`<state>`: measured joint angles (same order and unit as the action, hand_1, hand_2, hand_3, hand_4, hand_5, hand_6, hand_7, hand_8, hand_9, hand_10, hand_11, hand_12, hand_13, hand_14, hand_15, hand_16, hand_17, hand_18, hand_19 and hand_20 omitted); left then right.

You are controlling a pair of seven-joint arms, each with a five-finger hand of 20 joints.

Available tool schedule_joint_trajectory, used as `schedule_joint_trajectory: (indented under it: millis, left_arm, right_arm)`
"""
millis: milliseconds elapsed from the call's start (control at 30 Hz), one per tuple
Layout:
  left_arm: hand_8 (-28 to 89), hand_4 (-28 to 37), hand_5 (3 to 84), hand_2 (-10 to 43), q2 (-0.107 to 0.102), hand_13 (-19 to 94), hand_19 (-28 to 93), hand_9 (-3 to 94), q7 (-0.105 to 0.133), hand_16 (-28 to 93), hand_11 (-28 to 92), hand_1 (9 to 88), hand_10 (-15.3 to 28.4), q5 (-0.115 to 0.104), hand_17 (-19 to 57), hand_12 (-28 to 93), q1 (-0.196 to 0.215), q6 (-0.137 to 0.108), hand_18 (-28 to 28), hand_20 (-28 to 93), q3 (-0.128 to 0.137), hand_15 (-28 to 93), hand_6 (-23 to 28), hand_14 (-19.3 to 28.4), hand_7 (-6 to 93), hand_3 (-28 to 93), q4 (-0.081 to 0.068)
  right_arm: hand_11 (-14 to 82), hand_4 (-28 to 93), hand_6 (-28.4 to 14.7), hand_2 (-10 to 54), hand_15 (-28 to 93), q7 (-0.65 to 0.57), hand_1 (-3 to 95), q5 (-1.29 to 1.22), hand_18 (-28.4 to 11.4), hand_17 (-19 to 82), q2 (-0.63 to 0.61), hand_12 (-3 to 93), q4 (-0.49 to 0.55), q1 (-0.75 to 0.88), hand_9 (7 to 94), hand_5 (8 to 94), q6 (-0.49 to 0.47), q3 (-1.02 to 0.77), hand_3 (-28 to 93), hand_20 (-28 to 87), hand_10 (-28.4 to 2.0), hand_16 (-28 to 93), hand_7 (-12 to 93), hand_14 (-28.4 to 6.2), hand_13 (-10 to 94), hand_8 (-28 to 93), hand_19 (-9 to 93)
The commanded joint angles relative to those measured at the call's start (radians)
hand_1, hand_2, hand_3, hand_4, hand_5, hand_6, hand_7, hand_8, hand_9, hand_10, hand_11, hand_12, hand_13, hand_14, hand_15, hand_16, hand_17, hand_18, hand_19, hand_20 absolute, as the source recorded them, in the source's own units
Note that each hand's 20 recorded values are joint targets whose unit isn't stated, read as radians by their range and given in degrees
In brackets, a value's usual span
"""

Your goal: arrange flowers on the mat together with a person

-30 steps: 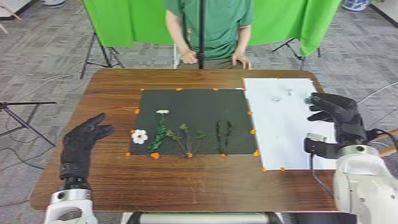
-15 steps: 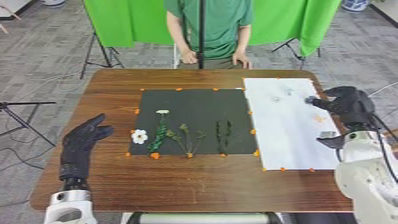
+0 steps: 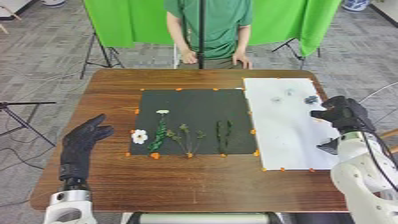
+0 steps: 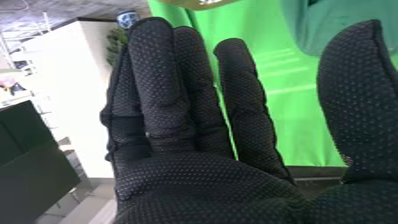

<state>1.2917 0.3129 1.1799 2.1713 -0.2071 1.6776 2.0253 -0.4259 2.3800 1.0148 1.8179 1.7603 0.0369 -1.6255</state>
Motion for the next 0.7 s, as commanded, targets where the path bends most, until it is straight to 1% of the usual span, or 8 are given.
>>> schedule_joint_trajectory:
  millis: [33,67,100,200,300,367,533,700]
  left_arm:
    - [-6,-20.7,52.2,-0.9,0.002,50,14,56.7,-0.01,-2,21,25.4,15.5,-0.003,15.6,15,0.01,0.012,13.4,23,0.001,23,3.1,18.4,13.2,71,-0.002]
    - [-6,-20.7,52.2,-0.9,0.003,50,14,56.7,-0.01,-2,21,25.5,15.5,-0.004,15.6,15,0.014,0.011,13.4,22,0.002,23,3.1,18.4,13.1,71,0.0]
    - [-6,-20.7,52.2,-0.8,0.001,50,14,56.7,-0.01,-2,21,25.5,15.6,-0.003,15.6,15,0.01,0.014,13.4,22,0.002,23,3.1,18.4,13.1,71,-0.002]
    - [-6,-20.7,52.1,-0.8,0.003,50,14,56.9,-0.012,-2,21,25.5,15.5,-0.002,15.6,15,0.008,0.011,13.4,22,0.002,23,3.1,18.4,13.1,71,-0.003]
    - [-6,-20.7,52.1,-0.9,0.004,50,14,57.0,-0.016,-2,21,25.5,15.5,-0.002,15.6,15,0.012,0.01,13.4,22,0.002,23,3.0,18.5,13.1,71,0.0]
    - [-6,-20.7,52.1,-0.9,0.004,50,14,56.9,-0.017,-2,21,25.5,15.5,-0.002,15.6,15,0.015,0.01,13.3,22,0.004,23,3.0,18.4,13.1,71,0.002]
    - [-6,-20.7,52.1,-0.9,0.006,50,14,56.9,-0.013,-2,21,25.5,15.5,-0.003,15.6,15,0.016,0.007,13.3,23,0.003,23,3.0,18.5,13.1,71,0.002]
    - [-6,-20.6,52.1,-0.9,0.007,50,14,56.8,-0.015,-2,21,25.5,15.5,-0.004,15.6,15,0.018,0.009,13.4,22,0.001,23,3.0,18.5,13.1,71,0.003]
  right_arm:
    - [28.5,-19,-0.1,-9.5,57,-0.012,31.9,0.019,-21.5,23,-0.01,29.1,-0.02,-0.012,59.1,56.3,-0.009,0.008,68,42,-17.5,24,16,-16.2,60,-10,56]
    - [28.5,-19,-0.1,-9.5,57,-0.01,31.9,0.02,-21.5,23,-0.01,29.1,-0.022,-0.014,59.0,56.3,-0.011,0.008,68,42,-17.5,24,16,-16.1,60,-10,56]
    - [28.5,-19,-0.1,-9.5,57,-0.013,31.9,0.018,-21.5,23,-0.01,29.1,-0.02,-0.013,59.0,56.2,-0.012,0.007,68,42,-17.5,24,16,-16.2,60,-10,56]
    - [28.4,-19,-0.2,-9.5,57,-0.013,32.1,0.021,-21.5,23,-0.011,29.0,-0.029,-0.02,58.9,56.2,-0.017,0.012,68,42,-17.5,24,16,-16.2,60,-10,56]
    - [28.3,-19,-0.2,-9.5,57,-0.014,31.9,0.021,-21.5,23,-0.007,29.0,-0.03,-0.018,58.9,56.0,-0.029,0.01,69,42,-17.5,24,16,-16.2,60,-10,56]
    - [28.2,-19,-0.2,-9.5,57,-0.016,32.0,0.022,-21.5,23,-0.004,28.9,-0.028,-0.016,58.9,55.8,-0.02,0.009,68,42,-17.5,24,16,-16.2,60,-10,56]
    - [28.2,-19,-0.3,-9.5,57,-0.017,32.2,0.012,-21.6,23,0.001,28.8,-0.021,-0.003,58.9,55.8,-0.022,0.0,68,42,-17.4,24,16,-16.1,60,-10,56]
    - [28.1,-19,-0.3,-9.5,57,-0.014,32.2,0.004,-21.7,23,0.003,28.8,-0.016,0.002,58.7,55.8,-0.027,-0.004,68,42,-17.4,24,16,-16.1,60,-10,57]
